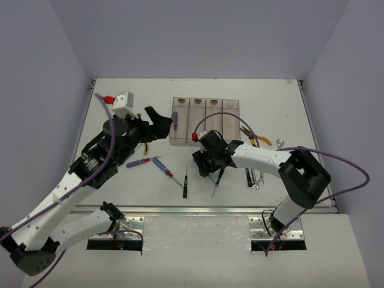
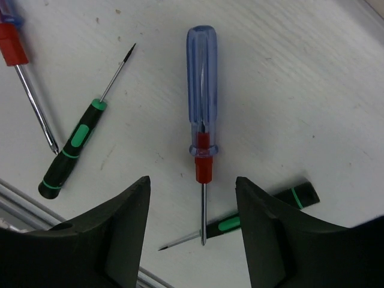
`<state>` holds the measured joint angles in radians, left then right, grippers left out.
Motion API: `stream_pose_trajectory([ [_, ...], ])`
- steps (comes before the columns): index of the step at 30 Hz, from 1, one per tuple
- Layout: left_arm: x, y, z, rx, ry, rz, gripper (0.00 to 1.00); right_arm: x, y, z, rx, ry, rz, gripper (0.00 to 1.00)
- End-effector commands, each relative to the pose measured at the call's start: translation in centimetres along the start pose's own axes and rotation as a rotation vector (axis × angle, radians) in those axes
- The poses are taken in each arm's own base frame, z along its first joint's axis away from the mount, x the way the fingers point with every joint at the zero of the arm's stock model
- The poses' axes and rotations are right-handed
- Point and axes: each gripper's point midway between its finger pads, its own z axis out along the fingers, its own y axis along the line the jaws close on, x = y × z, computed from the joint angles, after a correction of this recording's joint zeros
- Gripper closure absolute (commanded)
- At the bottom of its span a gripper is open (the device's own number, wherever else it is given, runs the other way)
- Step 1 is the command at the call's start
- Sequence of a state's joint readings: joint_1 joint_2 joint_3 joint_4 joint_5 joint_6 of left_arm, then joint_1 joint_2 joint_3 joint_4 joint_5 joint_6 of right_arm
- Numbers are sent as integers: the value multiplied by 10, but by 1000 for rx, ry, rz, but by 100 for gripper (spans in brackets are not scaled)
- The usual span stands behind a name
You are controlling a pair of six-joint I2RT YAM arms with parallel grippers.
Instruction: Sort the tools into containers
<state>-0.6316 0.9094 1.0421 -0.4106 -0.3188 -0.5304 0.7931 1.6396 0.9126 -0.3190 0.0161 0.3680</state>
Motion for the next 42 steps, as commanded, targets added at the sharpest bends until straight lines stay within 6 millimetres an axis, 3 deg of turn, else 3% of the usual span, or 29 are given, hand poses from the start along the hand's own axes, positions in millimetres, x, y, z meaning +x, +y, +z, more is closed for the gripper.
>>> stream_pose_trajectory([
  [1,35,30,-21,-3,12,-46,0,-18,5,18,68,1,-66,47],
  [4,47,44,-35,-6,19,-40,0,-13,2,34,121,35,-65,52],
  [10,84,60,-43,12,74,-46,0,-17,5,38,192,29,-14,98],
  [13,95,53,-39,83,80,-70,0,-30,10,25,181,-12,35,100],
  [17,122,26,-37,273,152,-91,0,-44,36,-15,35,-82,93,100],
  [20,114,-9,-43,474,115,-118,0,-53,78,-56,-250,-203,53,100],
  [22,121,-29,-50,619,135,-139,0,-60,122,-113,-565,-348,-46,100],
  [23,121,-33,-49,641,133,-154,0,-63,134,-129,-650,-398,-79,100],
  [24,119,-40,-53,693,119,-178,0,-57,141,-144,-717,-413,-106,100],
  [27,105,-60,-67,845,60,-239,1,-46,150,-164,-809,-433,-157,100],
  [31,108,-70,-74,932,78,-276,16,-40,156,-183,-877,-465,-183,100],
  [32,110,-73,-74,943,90,-281,23,-41,156,-186,-882,-473,-186,100],
  [36,111,-81,-79,986,101,-296,66,-42,156,-188,-885,-487,-191,100],
  [38,113,-82,-78,981,114,-296,93,-44,152,-186,-857,-503,-176,100],
  [39,113,-81,-77,972,115,-296,100,-47,150,-184,-837,-511,-163,100],
  [40,113,-80,-74,954,118,-294,100,-48,148,-184,-824,-516,-150,98],
  [41,117,-76,-65,897,139,-286,100,-53,137,-177,-761,-524,-93,72],
  [42,126,-65,-49,780,176,-267,100,-58,118,-166,-658,-525,6,17],
])
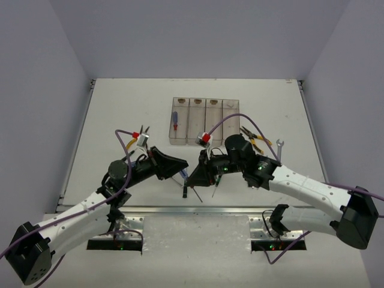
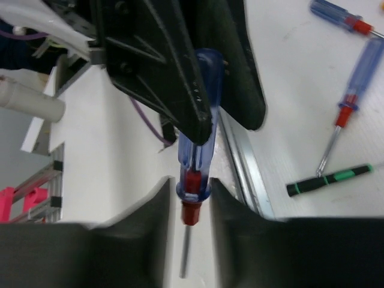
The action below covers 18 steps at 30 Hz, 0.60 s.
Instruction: Sort the tools into containers
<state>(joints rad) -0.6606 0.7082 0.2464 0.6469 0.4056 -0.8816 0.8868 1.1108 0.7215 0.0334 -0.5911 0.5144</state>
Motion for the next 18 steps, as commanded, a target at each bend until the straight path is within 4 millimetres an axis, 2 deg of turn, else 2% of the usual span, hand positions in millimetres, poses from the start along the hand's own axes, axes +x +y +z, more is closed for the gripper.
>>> stream_pose_trajectory([
  [1,-36,16,12,-199,-84,46,100,-17,-41,-19,262,-116,115,3],
  [2,-33,26,12,-298,-28,30,100,-24,-54,-25,337,-153,143,1],
  [3,-61,80,-5,-667,-118,69,100,-22,-80,-47,519,-183,214,1],
  [4,-62,117,-25,-901,-87,118,100,-12,-102,-68,679,-186,268,1],
  [5,-80,129,-34,-1037,-115,168,100,-4,-112,-86,779,-192,292,1],
  [6,-106,130,-34,-1111,-173,205,100,-1,-113,-99,823,-213,294,1],
  [7,-116,140,-31,-1171,-152,230,100,0,-114,-107,847,-240,291,1],
  [8,-124,159,-28,-1252,-107,262,100,6,-115,-114,865,-264,291,1],
  [9,-145,150,-22,-1255,-164,280,100,1,-112,-121,867,-302,281,1],
  [11,-167,181,-11,-1394,-139,368,100,1,-107,-131,864,-354,283,1],
  [13,-190,208,9,-1442,-90,426,100,4,-100,-140,865,-362,279,1],
  [17,-213,255,40,-1507,-6,499,100,12,-95,-155,897,-340,263,1],
  [18,-220,258,47,-1500,-4,518,100,14,-94,-157,893,-342,258,1],
])
